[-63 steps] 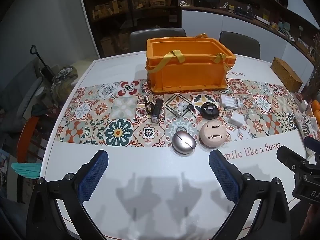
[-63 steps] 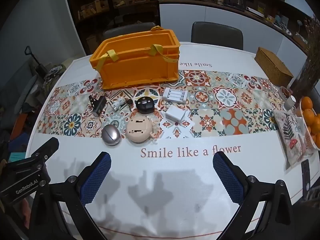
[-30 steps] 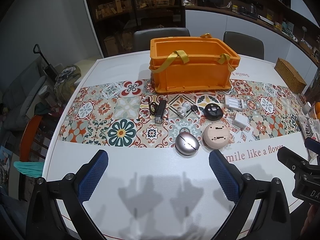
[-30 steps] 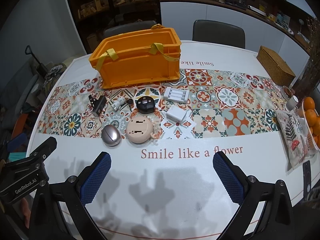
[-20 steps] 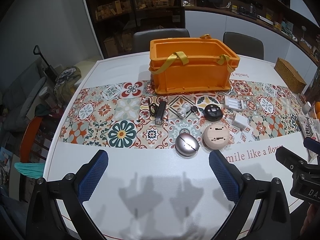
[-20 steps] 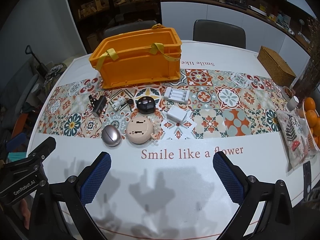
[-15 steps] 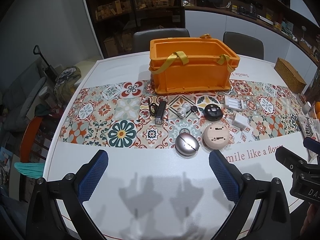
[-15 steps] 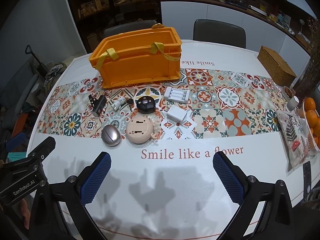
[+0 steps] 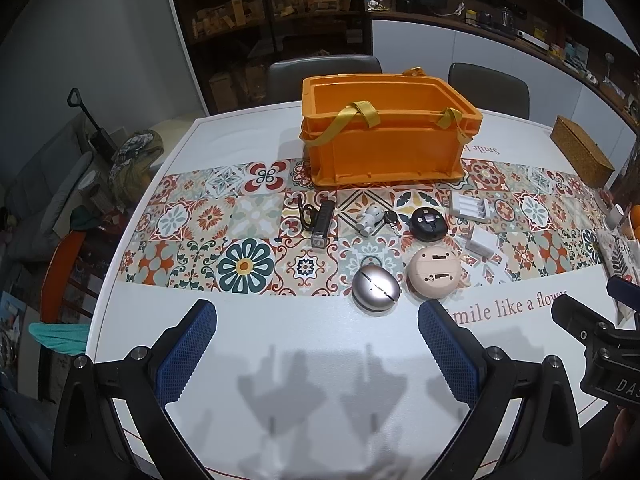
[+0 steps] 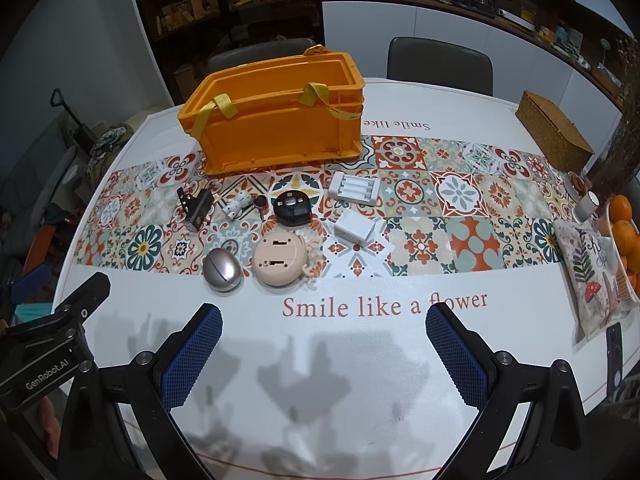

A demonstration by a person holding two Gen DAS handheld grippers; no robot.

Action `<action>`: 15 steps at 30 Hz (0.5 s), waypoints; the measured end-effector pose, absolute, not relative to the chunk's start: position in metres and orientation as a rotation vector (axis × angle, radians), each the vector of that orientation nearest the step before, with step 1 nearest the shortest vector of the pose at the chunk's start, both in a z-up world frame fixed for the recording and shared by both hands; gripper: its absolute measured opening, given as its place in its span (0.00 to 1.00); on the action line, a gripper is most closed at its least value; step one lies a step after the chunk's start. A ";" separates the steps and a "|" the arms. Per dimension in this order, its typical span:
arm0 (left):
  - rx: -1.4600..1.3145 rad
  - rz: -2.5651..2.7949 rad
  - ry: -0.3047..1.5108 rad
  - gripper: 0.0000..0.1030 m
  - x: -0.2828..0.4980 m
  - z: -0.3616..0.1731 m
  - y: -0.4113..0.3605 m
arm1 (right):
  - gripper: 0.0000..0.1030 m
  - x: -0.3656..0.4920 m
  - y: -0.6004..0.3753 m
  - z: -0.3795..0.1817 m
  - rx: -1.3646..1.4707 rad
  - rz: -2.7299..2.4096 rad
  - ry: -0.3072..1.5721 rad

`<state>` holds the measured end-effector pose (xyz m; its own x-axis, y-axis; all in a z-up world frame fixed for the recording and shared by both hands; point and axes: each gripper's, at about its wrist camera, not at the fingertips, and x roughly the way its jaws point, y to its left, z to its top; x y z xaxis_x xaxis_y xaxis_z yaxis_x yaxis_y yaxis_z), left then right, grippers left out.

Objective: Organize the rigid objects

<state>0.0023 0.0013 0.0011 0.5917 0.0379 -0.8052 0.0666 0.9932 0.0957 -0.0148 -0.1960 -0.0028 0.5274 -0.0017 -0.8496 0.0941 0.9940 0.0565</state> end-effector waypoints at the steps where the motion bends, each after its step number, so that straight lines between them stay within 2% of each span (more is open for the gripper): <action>1: 0.119 -0.018 0.937 1.00 0.003 0.001 0.002 | 0.99 -0.015 -0.196 -0.003 0.099 -0.057 1.015; 15: 0.116 -0.012 0.940 1.00 0.000 -0.001 0.006 | 0.99 -0.017 -0.198 0.001 0.098 -0.054 1.018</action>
<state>0.0005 0.0062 -0.0008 0.5904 0.0407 -0.8061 0.0606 0.9937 0.0945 -0.0168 -0.1976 0.0009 0.5245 0.0003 -0.8514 0.0912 0.9942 0.0566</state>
